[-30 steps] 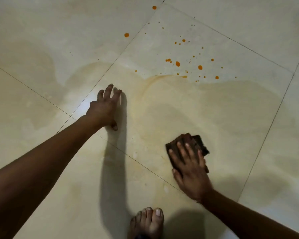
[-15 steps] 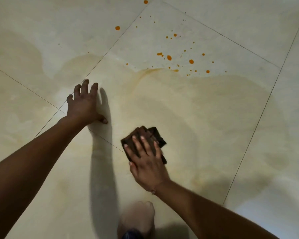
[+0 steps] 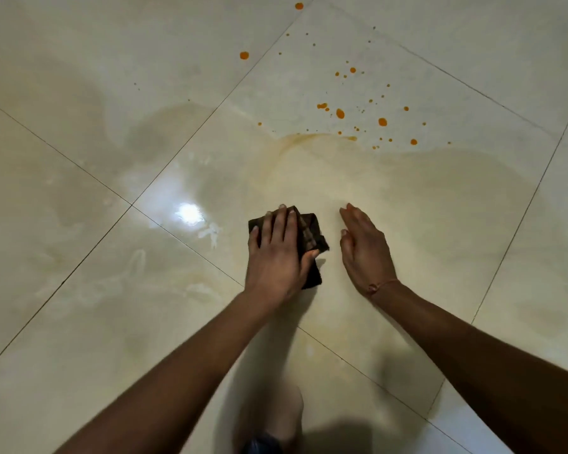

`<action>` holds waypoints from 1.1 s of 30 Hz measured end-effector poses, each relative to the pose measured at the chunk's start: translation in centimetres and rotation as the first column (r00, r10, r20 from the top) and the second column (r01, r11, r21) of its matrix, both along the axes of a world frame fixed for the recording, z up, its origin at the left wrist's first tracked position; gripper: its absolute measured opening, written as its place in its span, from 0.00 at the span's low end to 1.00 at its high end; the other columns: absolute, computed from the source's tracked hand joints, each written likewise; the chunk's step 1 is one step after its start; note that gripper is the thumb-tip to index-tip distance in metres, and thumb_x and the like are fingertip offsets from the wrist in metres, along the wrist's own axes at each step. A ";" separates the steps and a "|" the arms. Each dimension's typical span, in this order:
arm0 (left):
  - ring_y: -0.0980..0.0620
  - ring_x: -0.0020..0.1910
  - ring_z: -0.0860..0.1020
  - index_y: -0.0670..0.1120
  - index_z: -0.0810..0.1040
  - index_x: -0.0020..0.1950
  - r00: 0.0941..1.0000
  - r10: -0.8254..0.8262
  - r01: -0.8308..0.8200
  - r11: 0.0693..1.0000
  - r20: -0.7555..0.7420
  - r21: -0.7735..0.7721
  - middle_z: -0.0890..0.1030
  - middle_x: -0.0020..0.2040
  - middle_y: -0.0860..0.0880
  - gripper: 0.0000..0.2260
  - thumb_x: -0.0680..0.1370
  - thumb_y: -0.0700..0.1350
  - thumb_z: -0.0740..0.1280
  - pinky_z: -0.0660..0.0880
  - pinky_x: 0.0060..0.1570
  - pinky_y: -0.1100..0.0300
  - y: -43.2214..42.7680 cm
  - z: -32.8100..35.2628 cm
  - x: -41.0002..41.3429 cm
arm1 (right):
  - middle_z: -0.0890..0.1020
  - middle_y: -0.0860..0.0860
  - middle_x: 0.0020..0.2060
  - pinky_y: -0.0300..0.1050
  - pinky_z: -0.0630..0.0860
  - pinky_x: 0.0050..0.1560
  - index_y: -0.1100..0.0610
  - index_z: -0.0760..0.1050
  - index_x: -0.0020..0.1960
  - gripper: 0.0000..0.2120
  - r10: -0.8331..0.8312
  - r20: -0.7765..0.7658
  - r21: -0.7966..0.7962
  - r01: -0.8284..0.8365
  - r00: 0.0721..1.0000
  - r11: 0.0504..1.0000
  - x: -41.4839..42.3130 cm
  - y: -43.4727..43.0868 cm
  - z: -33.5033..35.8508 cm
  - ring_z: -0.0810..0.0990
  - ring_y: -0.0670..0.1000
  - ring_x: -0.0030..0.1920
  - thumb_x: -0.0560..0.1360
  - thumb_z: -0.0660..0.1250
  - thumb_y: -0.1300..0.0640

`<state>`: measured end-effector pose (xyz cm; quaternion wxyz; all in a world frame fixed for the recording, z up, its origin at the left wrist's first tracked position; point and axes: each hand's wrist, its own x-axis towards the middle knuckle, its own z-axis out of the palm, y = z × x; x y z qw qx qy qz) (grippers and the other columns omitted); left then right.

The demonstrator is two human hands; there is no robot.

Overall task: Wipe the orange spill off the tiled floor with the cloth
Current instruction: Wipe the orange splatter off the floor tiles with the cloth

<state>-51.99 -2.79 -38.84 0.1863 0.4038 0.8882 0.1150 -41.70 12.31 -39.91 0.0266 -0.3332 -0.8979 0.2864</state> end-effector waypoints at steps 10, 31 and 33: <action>0.41 0.77 0.57 0.42 0.55 0.79 0.965 0.141 -0.160 0.985 -0.223 -0.067 0.58 0.79 0.42 0.32 0.80 0.59 0.51 0.53 0.74 0.44 -6.0 -2.2 -10.1 | 0.62 0.54 0.76 0.56 0.67 0.65 0.53 0.65 0.75 0.25 0.061 0.214 0.182 -0.102 0.975 0.978 -1.7 -2.0 -0.7 0.61 0.56 0.75 0.78 0.53 0.50; 0.42 0.79 0.54 0.48 0.53 0.80 0.950 -0.231 0.222 0.973 -0.210 -0.067 0.54 0.80 0.44 0.32 0.79 0.59 0.53 0.51 0.75 0.46 -4.3 -2.1 -10.0 | 0.78 0.55 0.65 0.55 0.80 0.50 0.57 0.79 0.63 0.21 0.087 0.204 0.262 -0.140 0.975 0.955 -3.2 4.9 -0.5 0.78 0.60 0.60 0.74 0.60 0.50; 0.41 0.78 0.56 0.47 0.53 0.80 0.967 -0.074 0.050 0.993 -0.245 -0.105 0.56 0.80 0.43 0.32 0.79 0.59 0.52 0.53 0.74 0.44 -4.7 -2.1 -15.3 | 0.77 0.56 0.66 0.56 0.79 0.53 0.58 0.78 0.64 0.22 0.074 0.240 0.233 -0.132 0.968 0.963 -3.6 5.2 -0.3 0.77 0.61 0.62 0.74 0.61 0.49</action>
